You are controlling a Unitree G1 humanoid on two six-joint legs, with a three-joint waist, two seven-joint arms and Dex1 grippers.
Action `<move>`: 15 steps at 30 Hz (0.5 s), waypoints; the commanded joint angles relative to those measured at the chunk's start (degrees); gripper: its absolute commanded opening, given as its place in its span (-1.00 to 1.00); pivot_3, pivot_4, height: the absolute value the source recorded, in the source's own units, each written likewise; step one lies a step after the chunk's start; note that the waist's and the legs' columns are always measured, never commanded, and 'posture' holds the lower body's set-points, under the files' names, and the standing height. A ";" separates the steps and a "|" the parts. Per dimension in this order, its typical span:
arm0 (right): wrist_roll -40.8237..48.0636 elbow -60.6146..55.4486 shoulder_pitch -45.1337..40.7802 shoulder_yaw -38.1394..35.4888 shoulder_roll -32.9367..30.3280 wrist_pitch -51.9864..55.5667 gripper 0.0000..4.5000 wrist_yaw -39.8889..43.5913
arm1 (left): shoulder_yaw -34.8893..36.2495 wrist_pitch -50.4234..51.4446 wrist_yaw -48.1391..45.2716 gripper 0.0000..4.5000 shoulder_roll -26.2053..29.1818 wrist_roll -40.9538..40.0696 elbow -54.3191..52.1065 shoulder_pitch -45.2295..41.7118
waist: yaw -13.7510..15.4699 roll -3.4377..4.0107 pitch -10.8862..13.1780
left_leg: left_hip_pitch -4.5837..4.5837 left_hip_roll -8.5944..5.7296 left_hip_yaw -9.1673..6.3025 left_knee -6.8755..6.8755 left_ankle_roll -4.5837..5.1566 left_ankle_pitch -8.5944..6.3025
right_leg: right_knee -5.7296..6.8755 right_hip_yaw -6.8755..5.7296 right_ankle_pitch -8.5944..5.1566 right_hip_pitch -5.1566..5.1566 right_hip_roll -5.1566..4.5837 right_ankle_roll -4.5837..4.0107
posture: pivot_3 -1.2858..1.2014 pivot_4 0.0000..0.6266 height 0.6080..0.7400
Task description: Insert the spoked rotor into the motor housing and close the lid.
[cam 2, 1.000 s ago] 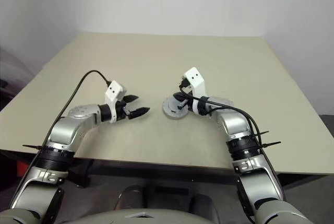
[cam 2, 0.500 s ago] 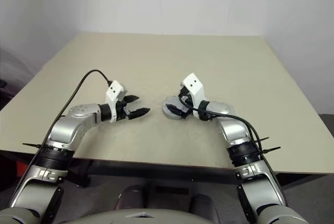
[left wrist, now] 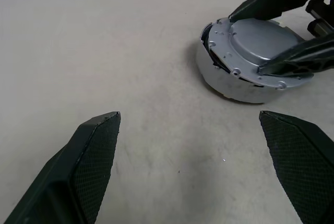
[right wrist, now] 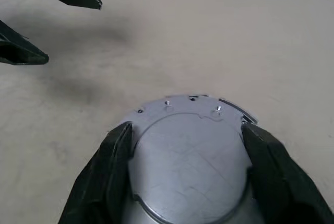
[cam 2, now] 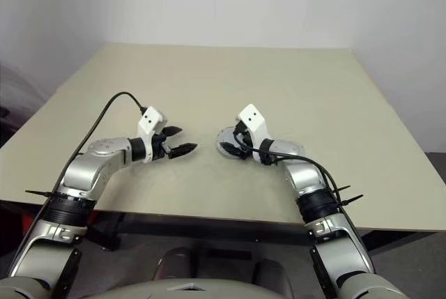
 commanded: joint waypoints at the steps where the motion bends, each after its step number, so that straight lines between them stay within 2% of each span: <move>1: -0.65 0.63 -1.49 -1.22 -0.37 -1.20 0.44 -0.55 | 1.16 -0.61 0.21 1.00 0.56 0.22 -0.80 -1.48 | 0.00 0.00 0.00 | 0.00 0.00 0.00 0.01 0.00 0.00 | 0.00 0.00 0.00 0.00 0.00 0.01 | 0.03 -1.00 1.00; 15: 0.37 1.80 -3.46 -2.73 0.07 -0.88 0.44 -1.24 | 1.07 -0.60 0.55 1.00 0.43 0.27 -0.55 -1.68 | -0.01 0.01 0.01 | -0.05 0.00 0.00 -0.02 -0.01 0.01 | -0.01 0.01 0.04 -0.05 0.00 -0.07 | 0.03 -1.00 1.00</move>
